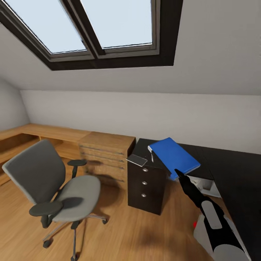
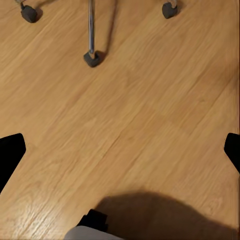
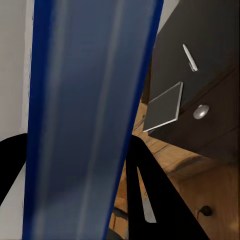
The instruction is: In the bedroom, organize the workspace by keeping the computer under the desk, ensuring the monitor is on the desk, placing the keyboard on the desk next to the monitor, placing the mouse on the desk next to the keyboard, moving the folder from the swivel chair onto the desk next to the mouse, stacking the notebook on top of the folder with the pen on top of the notebook, and positioning the swivel chair next to the desk.
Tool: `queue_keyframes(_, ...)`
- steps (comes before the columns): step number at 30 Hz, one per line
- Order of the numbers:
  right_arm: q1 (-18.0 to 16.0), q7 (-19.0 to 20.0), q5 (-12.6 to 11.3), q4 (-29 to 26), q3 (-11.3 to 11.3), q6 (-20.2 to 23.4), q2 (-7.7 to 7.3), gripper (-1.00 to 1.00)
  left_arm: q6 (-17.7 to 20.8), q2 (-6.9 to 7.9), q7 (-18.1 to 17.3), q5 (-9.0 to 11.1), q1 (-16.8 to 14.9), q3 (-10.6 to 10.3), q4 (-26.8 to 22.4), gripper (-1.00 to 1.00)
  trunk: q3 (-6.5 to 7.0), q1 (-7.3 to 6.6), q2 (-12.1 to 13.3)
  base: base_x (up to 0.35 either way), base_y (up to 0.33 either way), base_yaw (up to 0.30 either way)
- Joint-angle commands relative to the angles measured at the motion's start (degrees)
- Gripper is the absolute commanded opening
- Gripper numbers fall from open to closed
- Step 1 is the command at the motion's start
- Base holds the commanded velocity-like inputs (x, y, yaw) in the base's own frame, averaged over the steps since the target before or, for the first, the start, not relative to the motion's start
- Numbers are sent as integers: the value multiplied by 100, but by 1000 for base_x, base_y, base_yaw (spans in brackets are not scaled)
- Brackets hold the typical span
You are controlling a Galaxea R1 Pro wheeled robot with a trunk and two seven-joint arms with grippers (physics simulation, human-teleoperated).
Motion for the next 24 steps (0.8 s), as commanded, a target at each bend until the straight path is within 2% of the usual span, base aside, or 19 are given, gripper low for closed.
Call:
queue_keyframes(1, -6, 9, -40, 2, -16, 39, 3, -100, -34, 6, 40, 60, -6, -41, 1, 100, -7, 4, -4, 331, 77, -286)
queue_keyframes(6, -5, 1, -40, 5, -16, -9, 0, -100, -39, 5, 40, 60, -6, -41, 1, 100, -7, 4, -4, 240, 61, -293)
queue_keyframes(18, -5, 0, -32, 6, -16, -35, 4, -100, -43, 5, 40, 60, -7, -41, 1, 100, -7, 4, -4, 32, 5, -297)
queue_keyframes(24, -6, -2, -29, 9, -10, -82, 6, -100, -43, 5, 40, 60, -8, -41, 1, 100, -7, 4, -4, 271, 0, -299)
